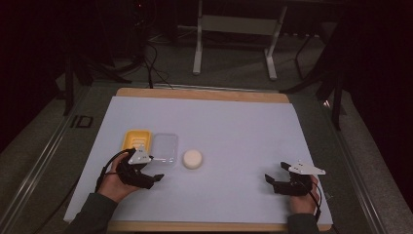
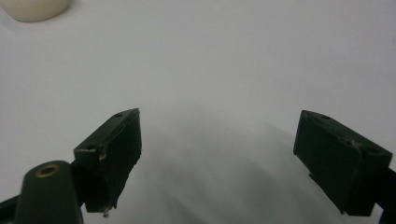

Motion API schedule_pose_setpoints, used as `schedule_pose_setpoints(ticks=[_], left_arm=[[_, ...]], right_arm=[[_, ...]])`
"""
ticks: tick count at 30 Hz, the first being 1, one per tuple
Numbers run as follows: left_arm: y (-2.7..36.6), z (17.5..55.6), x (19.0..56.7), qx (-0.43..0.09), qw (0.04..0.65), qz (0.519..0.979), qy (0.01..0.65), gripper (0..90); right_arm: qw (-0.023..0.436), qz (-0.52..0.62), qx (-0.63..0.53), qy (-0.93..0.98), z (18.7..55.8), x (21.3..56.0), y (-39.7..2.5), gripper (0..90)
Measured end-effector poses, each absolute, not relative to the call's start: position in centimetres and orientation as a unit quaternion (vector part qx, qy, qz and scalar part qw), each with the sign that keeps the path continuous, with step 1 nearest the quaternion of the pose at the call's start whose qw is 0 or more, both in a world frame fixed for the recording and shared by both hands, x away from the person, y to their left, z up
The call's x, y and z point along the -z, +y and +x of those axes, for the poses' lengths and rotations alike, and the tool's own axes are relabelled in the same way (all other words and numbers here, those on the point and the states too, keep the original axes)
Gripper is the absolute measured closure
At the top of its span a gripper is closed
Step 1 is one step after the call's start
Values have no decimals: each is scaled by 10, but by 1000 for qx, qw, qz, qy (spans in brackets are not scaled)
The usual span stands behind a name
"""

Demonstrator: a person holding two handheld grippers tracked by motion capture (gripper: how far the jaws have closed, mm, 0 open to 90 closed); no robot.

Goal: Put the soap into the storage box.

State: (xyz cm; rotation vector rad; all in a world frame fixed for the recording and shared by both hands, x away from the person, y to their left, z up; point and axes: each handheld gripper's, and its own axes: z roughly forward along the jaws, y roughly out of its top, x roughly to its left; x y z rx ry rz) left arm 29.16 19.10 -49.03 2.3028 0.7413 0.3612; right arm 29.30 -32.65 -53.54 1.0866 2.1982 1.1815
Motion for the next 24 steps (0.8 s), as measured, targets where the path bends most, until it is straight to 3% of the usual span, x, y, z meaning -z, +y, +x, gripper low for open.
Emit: schedule_pose_setpoints(ticks=[24], left_arm=[[156, 315, 487, -130, 296, 915, 241, 234]], right_arm=[[211, 388, -424, 791, 292, 535, -326, 152]])
